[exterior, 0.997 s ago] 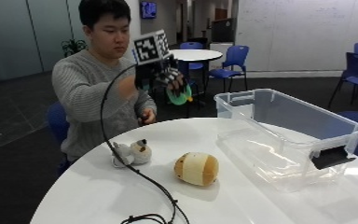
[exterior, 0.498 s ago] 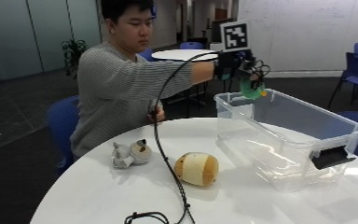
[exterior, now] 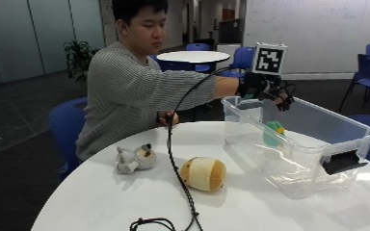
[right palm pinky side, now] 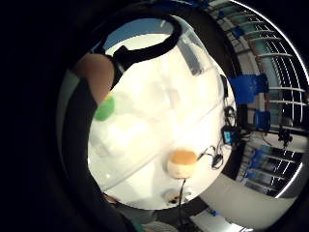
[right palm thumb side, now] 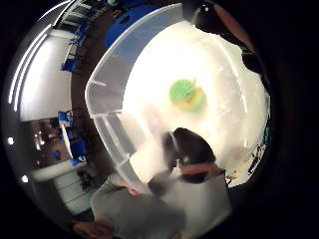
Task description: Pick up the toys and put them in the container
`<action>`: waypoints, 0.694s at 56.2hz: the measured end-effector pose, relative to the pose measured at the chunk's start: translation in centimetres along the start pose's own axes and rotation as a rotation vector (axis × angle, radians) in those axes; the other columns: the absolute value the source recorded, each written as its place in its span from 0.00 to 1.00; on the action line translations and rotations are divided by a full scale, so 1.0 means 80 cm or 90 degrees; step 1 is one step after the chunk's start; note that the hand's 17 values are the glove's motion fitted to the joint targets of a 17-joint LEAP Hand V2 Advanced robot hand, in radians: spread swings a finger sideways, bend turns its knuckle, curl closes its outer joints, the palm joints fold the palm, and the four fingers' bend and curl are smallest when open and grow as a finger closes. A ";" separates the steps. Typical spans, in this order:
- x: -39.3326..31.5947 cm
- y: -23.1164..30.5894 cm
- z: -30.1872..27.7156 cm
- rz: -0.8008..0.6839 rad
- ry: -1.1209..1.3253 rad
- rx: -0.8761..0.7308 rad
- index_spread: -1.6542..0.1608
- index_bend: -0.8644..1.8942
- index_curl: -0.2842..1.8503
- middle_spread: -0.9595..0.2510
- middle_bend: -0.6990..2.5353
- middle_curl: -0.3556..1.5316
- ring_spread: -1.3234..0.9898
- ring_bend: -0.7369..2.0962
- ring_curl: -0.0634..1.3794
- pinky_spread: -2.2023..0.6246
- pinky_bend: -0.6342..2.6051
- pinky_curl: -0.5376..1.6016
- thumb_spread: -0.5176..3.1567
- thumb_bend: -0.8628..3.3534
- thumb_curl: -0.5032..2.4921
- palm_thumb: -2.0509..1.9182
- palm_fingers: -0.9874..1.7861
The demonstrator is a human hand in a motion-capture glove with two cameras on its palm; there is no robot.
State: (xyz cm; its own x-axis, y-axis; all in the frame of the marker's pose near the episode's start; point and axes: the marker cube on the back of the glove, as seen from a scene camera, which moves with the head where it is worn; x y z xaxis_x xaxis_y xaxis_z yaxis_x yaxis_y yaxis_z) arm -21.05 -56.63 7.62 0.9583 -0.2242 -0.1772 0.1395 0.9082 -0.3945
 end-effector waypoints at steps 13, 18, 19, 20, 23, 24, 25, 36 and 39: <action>0.039 0.087 -0.023 0.001 -0.093 0.041 0.71 0.38 0.25 0.55 0.26 0.40 0.40 0.56 0.26 0.72 0.49 0.43 0.52 0.20 0.27 0.57 0.42; 0.087 0.153 -0.034 -0.032 -0.067 0.056 0.71 0.38 0.26 0.57 0.26 0.39 0.41 0.56 0.26 0.73 0.49 0.43 0.52 0.20 0.27 0.57 0.40; 0.100 0.169 -0.035 -0.041 -0.044 0.059 0.71 0.38 0.26 0.57 0.27 0.39 0.41 0.55 0.26 0.73 0.49 0.43 0.52 0.20 0.27 0.57 0.40; 0.111 0.184 -0.035 -0.049 -0.030 0.061 0.71 0.38 0.26 0.57 0.27 0.39 0.42 0.56 0.26 0.74 0.49 0.43 0.52 0.20 0.27 0.57 0.40; 0.129 0.225 -0.036 -0.057 -0.038 0.065 0.71 0.37 0.26 0.58 0.27 0.39 0.42 0.56 0.26 0.74 0.49 0.43 0.52 0.20 0.27 0.57 0.39; 0.136 0.237 -0.035 -0.053 -0.032 0.067 0.71 0.37 0.26 0.58 0.27 0.38 0.42 0.56 0.26 0.74 0.49 0.43 0.52 0.20 0.27 0.56 0.39; 0.145 0.249 -0.034 -0.047 -0.022 0.069 0.71 0.37 0.26 0.58 0.27 0.39 0.42 0.56 0.26 0.74 0.49 0.43 0.52 0.20 0.27 0.56 0.39; 0.238 0.310 -0.019 0.097 -0.011 0.084 0.71 0.37 0.27 0.59 0.27 0.39 0.43 0.56 0.26 0.75 0.50 0.42 0.52 0.20 0.27 0.56 0.38; 0.246 0.302 -0.004 0.099 -0.023 0.079 0.71 0.37 0.28 0.59 0.28 0.39 0.43 0.56 0.26 0.75 0.50 0.42 0.52 0.20 0.27 0.56 0.38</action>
State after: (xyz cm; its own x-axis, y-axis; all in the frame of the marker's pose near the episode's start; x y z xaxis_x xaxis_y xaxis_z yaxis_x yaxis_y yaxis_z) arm 1.13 -39.19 -5.71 0.9787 -0.0676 -0.1937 0.0173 0.9680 -0.2504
